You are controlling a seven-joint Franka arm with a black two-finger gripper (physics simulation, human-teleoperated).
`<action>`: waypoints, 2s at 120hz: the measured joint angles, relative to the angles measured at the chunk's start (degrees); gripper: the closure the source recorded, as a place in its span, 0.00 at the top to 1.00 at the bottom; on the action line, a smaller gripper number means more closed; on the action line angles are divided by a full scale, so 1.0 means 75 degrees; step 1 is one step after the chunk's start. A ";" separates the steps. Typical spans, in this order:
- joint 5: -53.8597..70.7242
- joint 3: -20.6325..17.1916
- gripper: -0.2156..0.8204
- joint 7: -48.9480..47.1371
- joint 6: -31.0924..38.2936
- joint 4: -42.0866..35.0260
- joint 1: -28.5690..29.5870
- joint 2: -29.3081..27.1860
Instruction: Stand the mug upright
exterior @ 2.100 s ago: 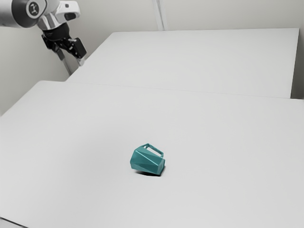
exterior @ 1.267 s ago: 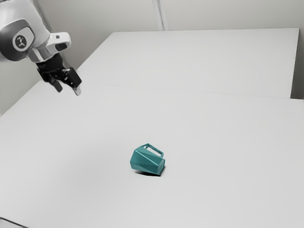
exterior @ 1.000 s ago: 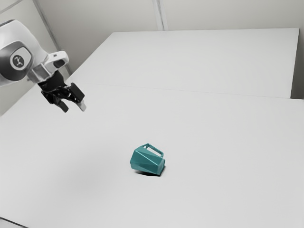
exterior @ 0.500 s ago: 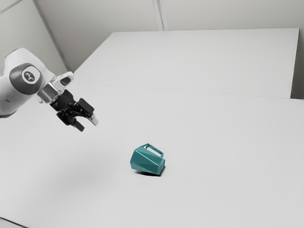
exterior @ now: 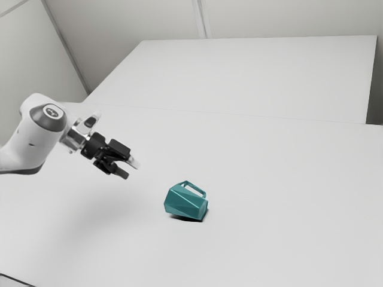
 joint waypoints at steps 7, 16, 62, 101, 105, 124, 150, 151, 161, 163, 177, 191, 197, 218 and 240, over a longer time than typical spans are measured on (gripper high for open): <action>-0.0185 0.0005 0.77 0.0267 -0.0006 -0.0058 -0.0008 0.0044; -0.0416 0.0004 0.76 0.0592 -0.0010 -0.0151 -0.0020 0.0097; -0.1135 0.0001 0.75 0.1767 0.0042 -0.0526 -0.0195 0.0323; -0.1753 -0.0138 0.75 0.2400 0.0052 -0.0467 -0.0252 0.0812; -0.1852 -0.0155 0.75 0.2455 0.0052 -0.0467 -0.0259 0.0869; -0.2355 -0.0271 0.75 0.2719 0.0052 -0.0447 -0.0305 0.1059; -0.2897 -0.0400 0.75 0.3014 0.0048 -0.0431 -0.0658 0.1225; -0.2913 -0.0406 0.75 0.3023 0.0047 -0.0431 -0.0666 0.1231; -0.3048 -0.0462 0.75 0.3114 0.0034 -0.0388 -0.0692 0.1321; -0.3078 -0.0473 0.75 0.3131 0.0031 -0.0384 -0.0687 0.1336; -0.3235 -0.0588 0.75 0.3240 0.0013 -0.0332 -0.0628 0.1471; -0.3373 -0.0660 0.74 0.3329 -0.0003 -0.0285 -0.0656 0.1595; -0.3424 -0.0678 0.73 0.3363 -0.0009 -0.0281 -0.0675 0.1640; -0.3602 -0.0748 0.56 0.3460 -0.0016 -0.0278 -0.0672 0.1683; -0.3656 -0.0761 0.32 0.3534 -0.0002 -0.0278 -0.0683 0.1678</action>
